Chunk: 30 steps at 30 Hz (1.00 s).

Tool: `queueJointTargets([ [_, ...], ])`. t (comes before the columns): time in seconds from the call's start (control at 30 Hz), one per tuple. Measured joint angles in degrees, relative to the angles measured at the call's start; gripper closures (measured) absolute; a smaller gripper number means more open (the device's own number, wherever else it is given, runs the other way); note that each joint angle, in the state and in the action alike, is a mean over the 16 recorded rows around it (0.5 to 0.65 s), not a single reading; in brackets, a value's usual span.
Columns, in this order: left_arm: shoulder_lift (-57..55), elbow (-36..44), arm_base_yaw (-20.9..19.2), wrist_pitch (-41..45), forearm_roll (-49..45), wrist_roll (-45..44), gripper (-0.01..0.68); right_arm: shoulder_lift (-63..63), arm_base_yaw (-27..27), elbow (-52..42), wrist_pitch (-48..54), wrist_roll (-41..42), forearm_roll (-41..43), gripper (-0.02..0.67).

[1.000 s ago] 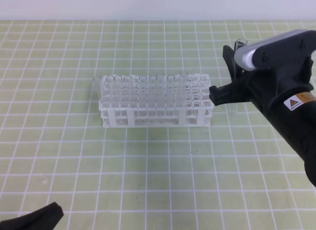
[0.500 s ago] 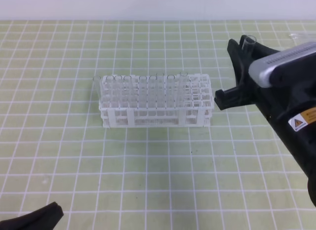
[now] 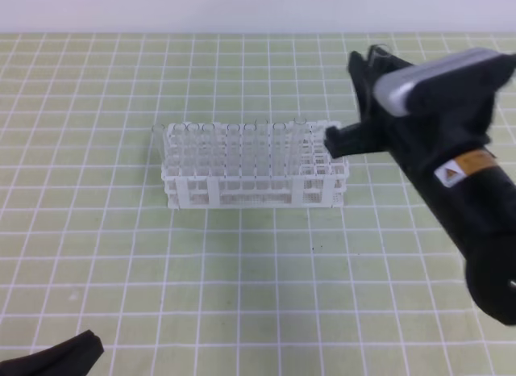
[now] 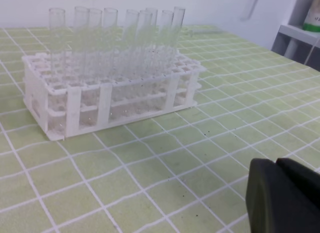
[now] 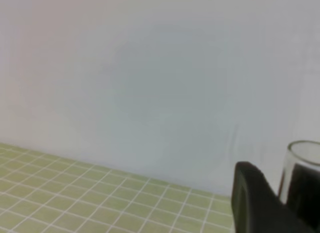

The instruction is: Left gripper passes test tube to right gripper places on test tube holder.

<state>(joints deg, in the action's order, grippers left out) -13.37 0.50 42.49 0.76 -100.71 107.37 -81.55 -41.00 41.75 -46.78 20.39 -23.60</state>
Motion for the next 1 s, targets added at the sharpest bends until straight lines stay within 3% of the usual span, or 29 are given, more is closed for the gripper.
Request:
queueJointTargets([
  [0.5,-0.1,0.2,0.0,0.2,-0.3,0.0,0.675,-13.2,2.4,9.8,-2.6,-2.2,2.4,0.56],
  [1.0,0.0,0.1,0.0,0.0,-0.2,0.0,0.675,-22.1,3.3,12.1,-5.8,-8.4,6.6,0.56],
])
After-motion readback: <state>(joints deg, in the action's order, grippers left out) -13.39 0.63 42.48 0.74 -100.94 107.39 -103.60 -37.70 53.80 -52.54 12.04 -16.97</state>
